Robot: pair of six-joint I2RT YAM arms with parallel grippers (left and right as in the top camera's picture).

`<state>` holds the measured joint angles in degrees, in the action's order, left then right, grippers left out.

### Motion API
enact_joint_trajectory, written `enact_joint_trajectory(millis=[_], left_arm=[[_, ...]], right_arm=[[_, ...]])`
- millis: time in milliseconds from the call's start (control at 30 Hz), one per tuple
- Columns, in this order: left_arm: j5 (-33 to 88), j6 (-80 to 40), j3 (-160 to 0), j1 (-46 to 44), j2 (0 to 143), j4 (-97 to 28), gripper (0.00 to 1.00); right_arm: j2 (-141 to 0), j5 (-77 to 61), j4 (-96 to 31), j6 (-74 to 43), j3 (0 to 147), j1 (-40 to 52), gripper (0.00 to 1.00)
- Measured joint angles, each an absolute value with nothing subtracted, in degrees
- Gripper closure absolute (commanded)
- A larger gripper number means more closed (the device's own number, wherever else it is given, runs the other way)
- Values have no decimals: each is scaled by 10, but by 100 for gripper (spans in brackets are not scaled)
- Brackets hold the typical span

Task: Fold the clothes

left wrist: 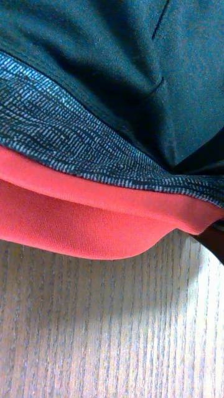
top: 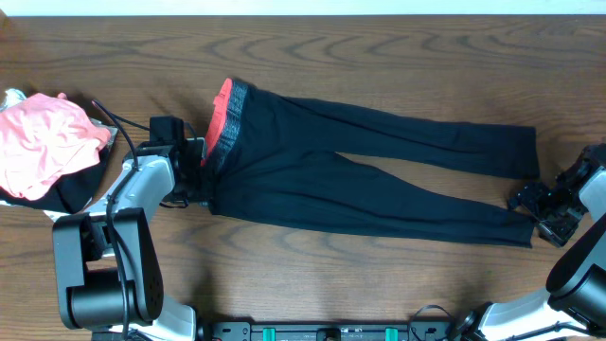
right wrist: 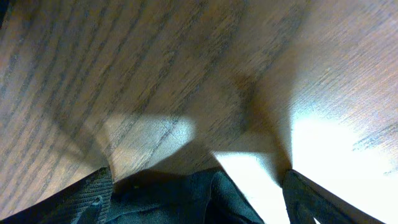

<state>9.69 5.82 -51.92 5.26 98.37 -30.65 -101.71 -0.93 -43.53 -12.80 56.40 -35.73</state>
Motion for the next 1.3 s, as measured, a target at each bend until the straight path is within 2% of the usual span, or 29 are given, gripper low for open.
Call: enact_joint_trajectory(millis=[567,900,1100,1167,1267,1300], left_arm=[[100,45,-519,53,984,-307,80],[100,41,-519,53,984,-307,79],[101,32,-519,53,984,-307,78],[101,32,-519,53,984,-307,78],[101,32,-519,53,984,-308,78],[101,30,-519,53,984,-308,78]], right_arm=[[-1016,-29,-464,-128,563,-357,18],[-1014,-68,-496,-128,563,-357,13],[-1014,-78,-517,-128,561,-357,14],[-1014,-79,-519,-128,561,-357,18],[-1014,-77,-520,-128,559,-357,32],[-1014,-77,-520,-129,559,-357,34]])
